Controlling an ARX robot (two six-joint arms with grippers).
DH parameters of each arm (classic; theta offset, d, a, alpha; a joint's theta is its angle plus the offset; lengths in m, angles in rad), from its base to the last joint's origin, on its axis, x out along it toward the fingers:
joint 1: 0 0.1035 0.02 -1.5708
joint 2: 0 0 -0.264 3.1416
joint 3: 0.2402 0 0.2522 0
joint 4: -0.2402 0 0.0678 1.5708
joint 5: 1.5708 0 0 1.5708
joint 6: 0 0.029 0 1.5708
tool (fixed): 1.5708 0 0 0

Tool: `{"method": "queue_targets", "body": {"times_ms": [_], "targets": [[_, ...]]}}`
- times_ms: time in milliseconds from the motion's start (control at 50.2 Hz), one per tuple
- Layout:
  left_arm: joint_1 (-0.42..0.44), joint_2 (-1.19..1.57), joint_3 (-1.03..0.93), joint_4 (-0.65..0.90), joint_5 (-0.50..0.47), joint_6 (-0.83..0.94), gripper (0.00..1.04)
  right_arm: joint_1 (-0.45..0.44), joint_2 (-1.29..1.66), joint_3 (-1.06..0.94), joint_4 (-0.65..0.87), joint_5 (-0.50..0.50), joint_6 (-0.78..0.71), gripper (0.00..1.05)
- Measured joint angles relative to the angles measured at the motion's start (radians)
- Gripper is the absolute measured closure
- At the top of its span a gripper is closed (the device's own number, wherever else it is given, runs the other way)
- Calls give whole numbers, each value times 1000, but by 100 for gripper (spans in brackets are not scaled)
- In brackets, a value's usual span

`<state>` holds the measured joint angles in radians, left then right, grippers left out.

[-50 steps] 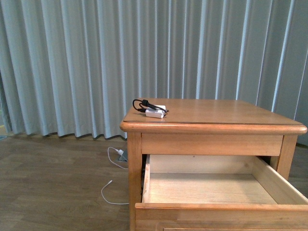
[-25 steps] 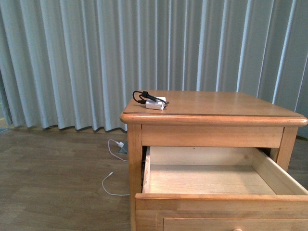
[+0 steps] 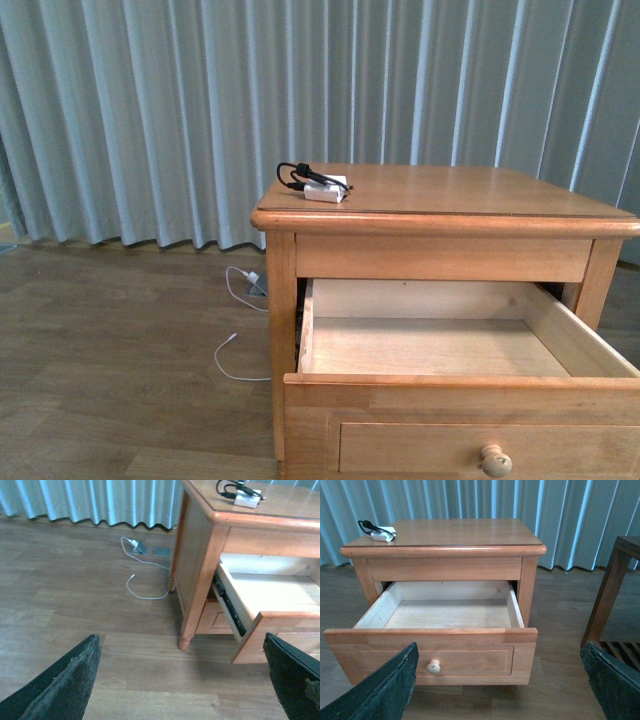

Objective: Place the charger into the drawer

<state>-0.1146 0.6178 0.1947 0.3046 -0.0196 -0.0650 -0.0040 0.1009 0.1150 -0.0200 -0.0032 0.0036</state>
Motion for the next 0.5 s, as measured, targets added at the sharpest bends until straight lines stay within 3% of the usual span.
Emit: {"method": "queue_targets", "body": {"times_ms": [199,498], "targets": [[-43,409,234,168,-17,7,6,0,0,0,0,0,0,8],[-182,922,740,153,-181,23,6,0,0,0,0,0,0,8]]}}
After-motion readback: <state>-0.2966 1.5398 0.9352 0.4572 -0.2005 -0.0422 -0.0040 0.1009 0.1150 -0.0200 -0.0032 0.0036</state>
